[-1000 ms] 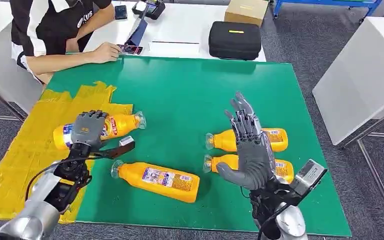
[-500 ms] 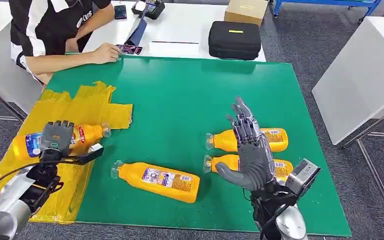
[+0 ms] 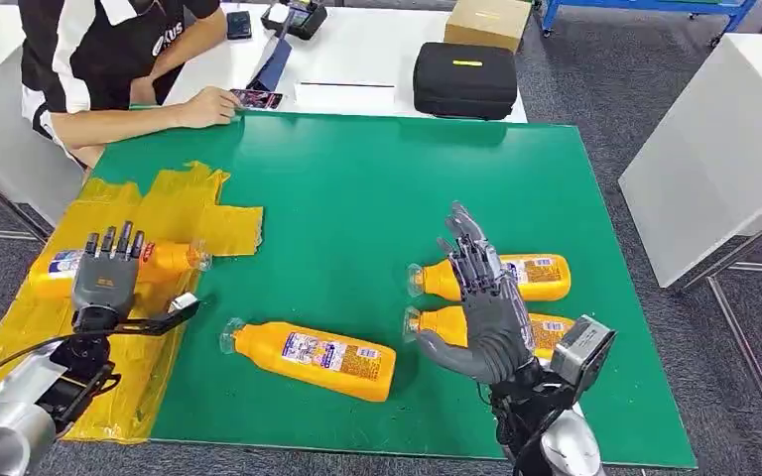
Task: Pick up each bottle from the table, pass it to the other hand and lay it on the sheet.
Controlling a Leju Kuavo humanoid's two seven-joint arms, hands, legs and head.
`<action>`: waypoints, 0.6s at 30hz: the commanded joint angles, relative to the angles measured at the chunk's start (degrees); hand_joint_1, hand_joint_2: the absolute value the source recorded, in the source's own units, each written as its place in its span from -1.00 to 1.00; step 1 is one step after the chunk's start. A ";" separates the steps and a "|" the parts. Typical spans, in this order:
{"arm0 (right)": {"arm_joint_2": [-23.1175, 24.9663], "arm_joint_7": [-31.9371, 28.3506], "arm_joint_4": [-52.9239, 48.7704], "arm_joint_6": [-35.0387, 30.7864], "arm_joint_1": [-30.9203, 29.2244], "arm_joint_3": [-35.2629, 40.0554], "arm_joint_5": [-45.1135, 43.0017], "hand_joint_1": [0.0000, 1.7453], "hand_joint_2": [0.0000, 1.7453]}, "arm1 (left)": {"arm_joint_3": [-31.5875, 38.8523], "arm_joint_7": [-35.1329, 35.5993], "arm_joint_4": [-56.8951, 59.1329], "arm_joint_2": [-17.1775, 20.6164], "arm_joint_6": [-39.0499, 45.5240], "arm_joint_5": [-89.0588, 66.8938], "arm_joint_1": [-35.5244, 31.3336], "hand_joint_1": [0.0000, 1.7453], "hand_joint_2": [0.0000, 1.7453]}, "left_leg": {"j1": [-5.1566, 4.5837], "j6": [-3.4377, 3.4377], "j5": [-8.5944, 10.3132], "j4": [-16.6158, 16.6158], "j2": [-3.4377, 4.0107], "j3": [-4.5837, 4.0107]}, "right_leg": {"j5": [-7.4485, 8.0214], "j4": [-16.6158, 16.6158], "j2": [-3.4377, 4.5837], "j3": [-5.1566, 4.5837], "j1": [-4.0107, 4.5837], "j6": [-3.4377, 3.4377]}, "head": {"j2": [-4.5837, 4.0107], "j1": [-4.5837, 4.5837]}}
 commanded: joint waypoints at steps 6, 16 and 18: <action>-0.41 3.05 2.65 -1.59 -1.07 1.89 3.40 -1.00 1.00 | 13.54 -4.52 1.34 -4.49 5.49 7.99 1.52 -1.00 1.00 | 0.00 0.06 -0.23 -0.01 -0.02 0.49 | -0.19 -0.02 0.06 0.45 0.04 -0.36 | 0.00 0.00; -0.51 4.57 3.61 -2.04 -1.97 3.20 6.66 -1.00 1.00 | 20.43 -8.40 -0.75 -5.87 9.10 12.56 3.23 -1.00 1.00 | 0.03 0.05 -0.22 0.04 -0.07 0.41 | -0.20 0.01 0.02 0.39 0.06 -0.37 | 0.00 0.00; -0.77 5.03 3.74 -4.60 -2.24 4.20 12.31 -1.00 1.00 | 25.16 -12.94 -2.05 -7.10 9.98 17.38 3.90 -1.00 1.00 | 0.01 0.05 -0.19 0.01 -0.03 0.38 | -0.16 -0.02 0.04 0.34 0.05 -0.33 | 0.00 0.00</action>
